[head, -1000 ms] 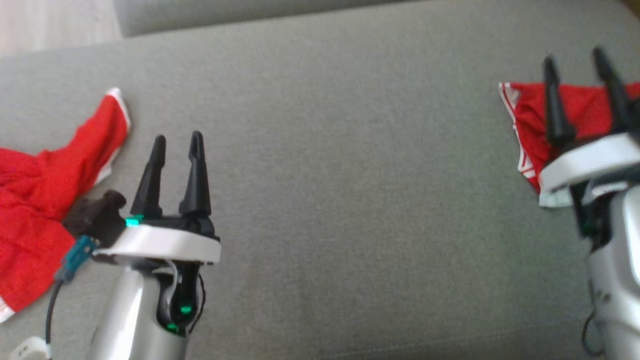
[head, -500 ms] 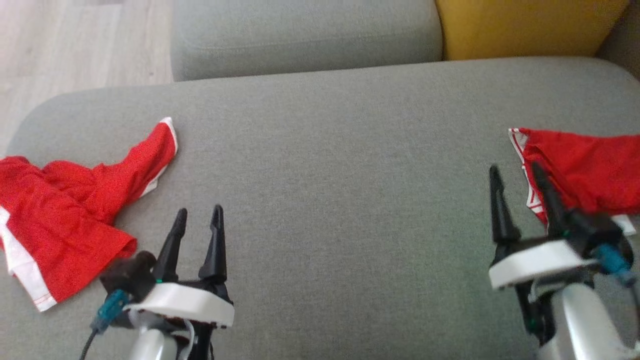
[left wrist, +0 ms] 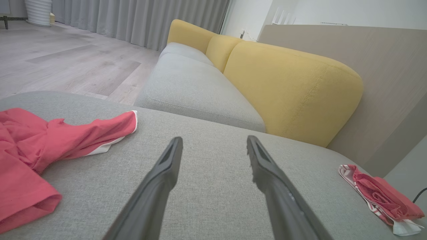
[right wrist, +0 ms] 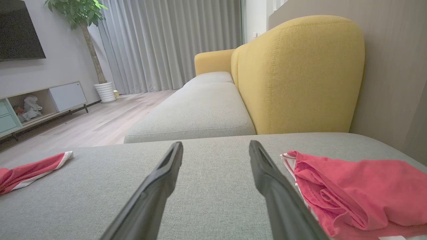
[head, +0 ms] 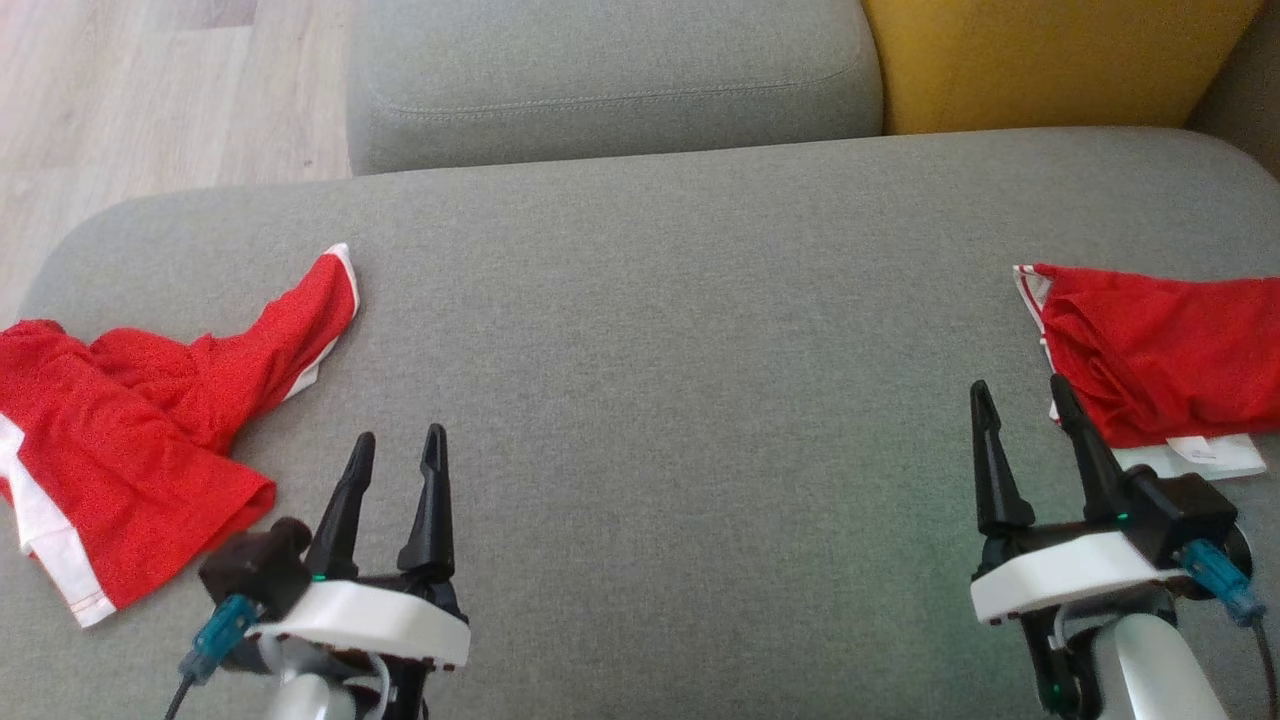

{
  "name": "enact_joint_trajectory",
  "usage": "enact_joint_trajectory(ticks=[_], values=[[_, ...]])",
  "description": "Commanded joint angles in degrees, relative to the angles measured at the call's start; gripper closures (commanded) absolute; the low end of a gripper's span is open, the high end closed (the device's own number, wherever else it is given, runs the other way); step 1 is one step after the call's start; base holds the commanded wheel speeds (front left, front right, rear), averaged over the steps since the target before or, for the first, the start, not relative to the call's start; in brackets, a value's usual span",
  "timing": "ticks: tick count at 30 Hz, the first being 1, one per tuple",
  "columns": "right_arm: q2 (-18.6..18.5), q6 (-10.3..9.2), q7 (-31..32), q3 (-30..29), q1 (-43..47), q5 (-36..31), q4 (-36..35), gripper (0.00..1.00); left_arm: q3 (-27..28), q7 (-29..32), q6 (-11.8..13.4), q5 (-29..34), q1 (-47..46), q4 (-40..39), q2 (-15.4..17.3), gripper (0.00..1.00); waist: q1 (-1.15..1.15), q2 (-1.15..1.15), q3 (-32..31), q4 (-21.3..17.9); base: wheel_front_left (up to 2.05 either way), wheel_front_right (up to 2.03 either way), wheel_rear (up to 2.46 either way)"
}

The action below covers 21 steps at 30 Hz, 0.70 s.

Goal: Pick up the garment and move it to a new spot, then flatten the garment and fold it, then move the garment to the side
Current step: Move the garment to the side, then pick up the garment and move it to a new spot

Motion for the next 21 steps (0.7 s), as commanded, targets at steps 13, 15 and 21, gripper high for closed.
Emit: enact_joint_trajectory(ticks=[13, 15, 21], values=[[-0.1, -0.05, 0.0, 3.8, -1.3, 1.7, -1.7, 0.0, 2.3, -0.4, 0.1, -0.2, -3.3, -2.1, 0.5, 0.0, 0.0, 0.0, 0.2, 5.0, 0.0, 0.0, 0.0], [-0.1, -0.05, 0.1, 4.3, -1.1, 1.6, -1.7, 0.0, 2.5, -0.4, 0.1, -0.1, -3.5, -2.2, 0.5, 0.0, 0.0, 0.0, 0.1, 7.1, 0.0, 0.0, 0.0], [-0.1, -0.05, 0.1, 6.0, -0.6, 2.1, -1.6, 0.0, 3.6, -0.4, 0.2, 0.6, -3.3, -2.8, 0.5, 0.0, 0.0, 0.0, -0.8, 14.3, 0.0, 0.0, 0.0]])
